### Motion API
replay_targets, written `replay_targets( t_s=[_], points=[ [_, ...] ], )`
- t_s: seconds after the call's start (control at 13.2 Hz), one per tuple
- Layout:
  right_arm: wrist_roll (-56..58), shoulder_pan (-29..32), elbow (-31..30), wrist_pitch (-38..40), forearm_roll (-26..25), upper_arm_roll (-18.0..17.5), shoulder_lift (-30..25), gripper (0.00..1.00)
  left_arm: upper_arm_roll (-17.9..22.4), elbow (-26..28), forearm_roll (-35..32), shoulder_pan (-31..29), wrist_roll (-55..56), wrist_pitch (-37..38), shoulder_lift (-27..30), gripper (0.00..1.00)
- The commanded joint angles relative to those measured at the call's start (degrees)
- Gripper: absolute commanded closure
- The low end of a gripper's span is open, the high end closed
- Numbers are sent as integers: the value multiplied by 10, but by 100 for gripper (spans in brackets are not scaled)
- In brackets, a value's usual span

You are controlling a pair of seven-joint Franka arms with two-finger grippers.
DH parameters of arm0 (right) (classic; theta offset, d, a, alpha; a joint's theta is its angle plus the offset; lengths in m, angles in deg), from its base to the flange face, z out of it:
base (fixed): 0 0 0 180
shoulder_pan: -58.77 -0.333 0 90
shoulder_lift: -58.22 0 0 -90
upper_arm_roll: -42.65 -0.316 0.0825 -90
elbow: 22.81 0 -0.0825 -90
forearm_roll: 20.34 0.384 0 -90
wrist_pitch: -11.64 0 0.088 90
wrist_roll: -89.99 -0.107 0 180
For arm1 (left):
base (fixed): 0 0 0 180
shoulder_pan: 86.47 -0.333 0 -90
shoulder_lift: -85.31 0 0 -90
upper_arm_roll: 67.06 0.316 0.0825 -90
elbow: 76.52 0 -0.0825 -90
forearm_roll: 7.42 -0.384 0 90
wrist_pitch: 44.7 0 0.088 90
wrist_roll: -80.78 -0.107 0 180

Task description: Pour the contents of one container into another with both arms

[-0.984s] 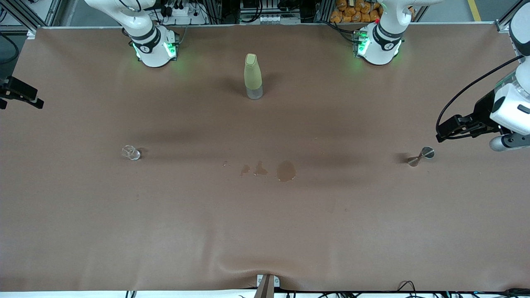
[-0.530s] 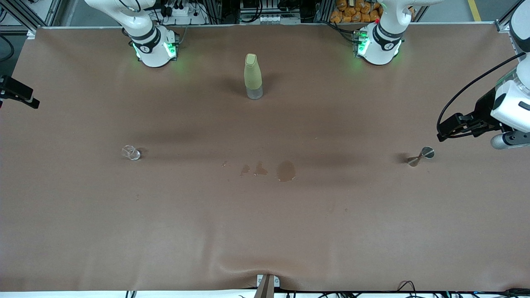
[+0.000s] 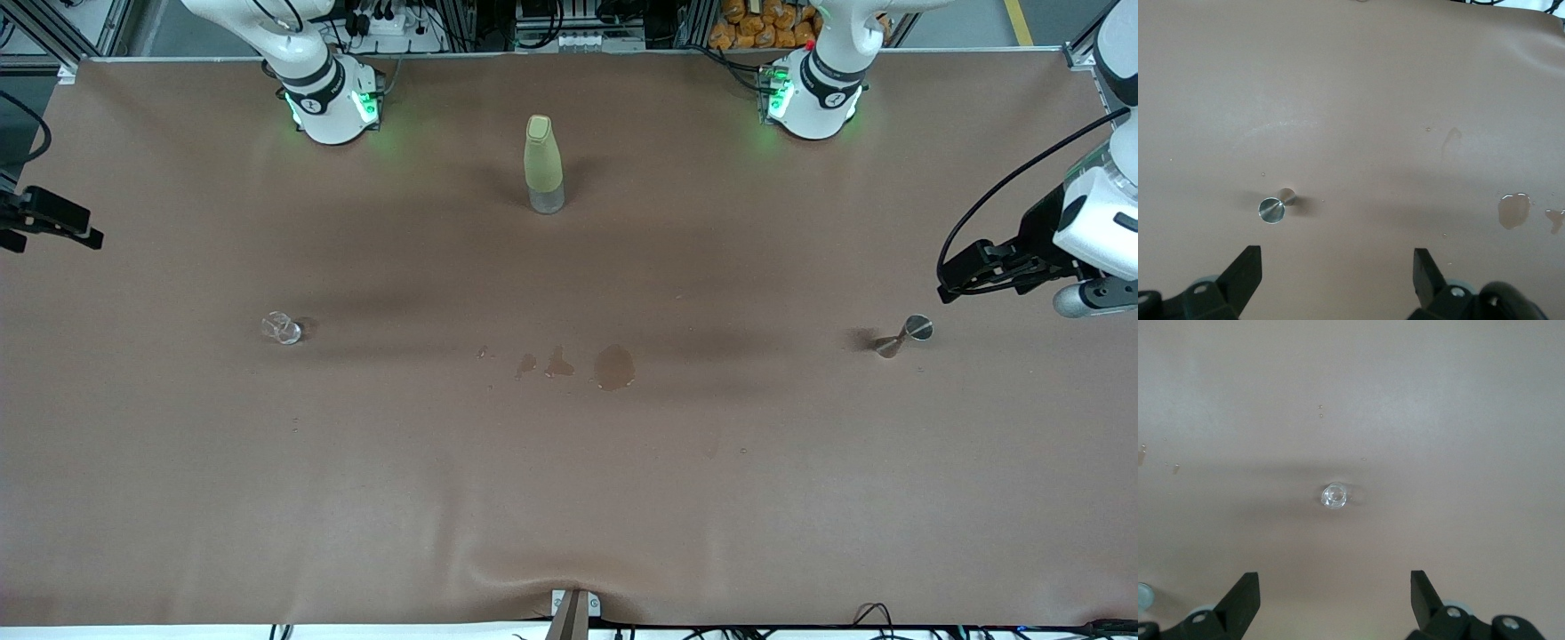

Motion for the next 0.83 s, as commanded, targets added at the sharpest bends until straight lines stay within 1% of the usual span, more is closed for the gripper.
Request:
replay_targets(
  t_s=[0.0,0.15,0.3,0.45,0.53,0.61,0.76],
  points=[
    [34,12,-18,-20,13,-1,0,0,-4,2,-12,0,-4,14,11,0],
    [43,13,-25,-29,13,-1,0,0,-4,3,-12,0,-4,18,11,0],
    [100,31,-44,-55,16,-1,0,0,-4,3,-12,-1,-8,22,12,0],
    [192,70,-65,-62,76,-1,1,0,-4,4,-12,-1,-15,25,12,0],
    [247,91,-91,-76,98,-1,1,0,-4,4,-11,-1,-15,25,12,0],
    [319,112,-117,-98,118,-1,1,0,-4,4,-11,-1,-15,25,12,0],
    [471,150,-149,-119,185,-1,25,0,-4,4,-10,-1,-15,25,13,0]
  ],
)
